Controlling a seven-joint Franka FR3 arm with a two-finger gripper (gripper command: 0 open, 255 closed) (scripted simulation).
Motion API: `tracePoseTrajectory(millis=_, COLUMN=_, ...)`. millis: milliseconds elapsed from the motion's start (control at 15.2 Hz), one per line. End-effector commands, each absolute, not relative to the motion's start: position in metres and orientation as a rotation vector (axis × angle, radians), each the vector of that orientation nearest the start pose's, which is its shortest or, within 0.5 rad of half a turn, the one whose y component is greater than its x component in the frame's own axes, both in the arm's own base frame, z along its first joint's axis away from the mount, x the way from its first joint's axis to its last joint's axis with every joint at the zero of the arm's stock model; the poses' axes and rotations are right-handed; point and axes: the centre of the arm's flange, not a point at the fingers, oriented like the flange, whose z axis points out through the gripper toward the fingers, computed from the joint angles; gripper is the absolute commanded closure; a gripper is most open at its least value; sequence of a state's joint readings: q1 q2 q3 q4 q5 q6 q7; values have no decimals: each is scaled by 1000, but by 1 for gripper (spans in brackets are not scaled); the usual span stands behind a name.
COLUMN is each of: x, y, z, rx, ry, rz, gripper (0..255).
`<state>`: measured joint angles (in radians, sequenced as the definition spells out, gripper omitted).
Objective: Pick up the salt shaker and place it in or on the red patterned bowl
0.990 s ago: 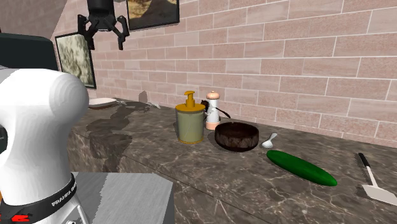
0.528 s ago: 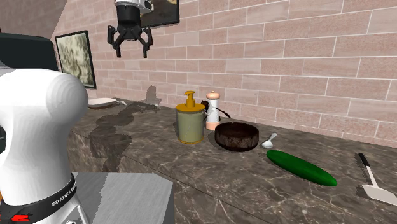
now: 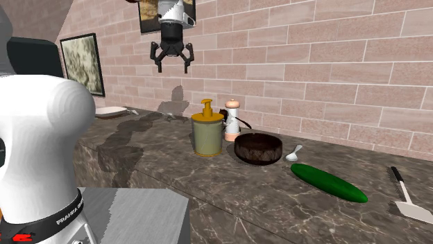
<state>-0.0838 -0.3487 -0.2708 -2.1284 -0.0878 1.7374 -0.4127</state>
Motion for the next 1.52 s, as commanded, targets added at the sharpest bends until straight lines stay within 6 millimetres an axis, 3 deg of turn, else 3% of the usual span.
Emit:
tracePoseTrajectory(millis=0, x=428, y=-197, z=532, rx=-3111, ry=-136, rz=81, gripper=0)
tracePoseTrajectory(millis=1254, x=550, y=-406, z=441, rx=-3077, ry=-40, rz=144, gripper=0)
tracePoseTrajectory(millis=1452, x=552, y=-412, z=428, rx=-3076, ry=-37, rz=146, gripper=0)
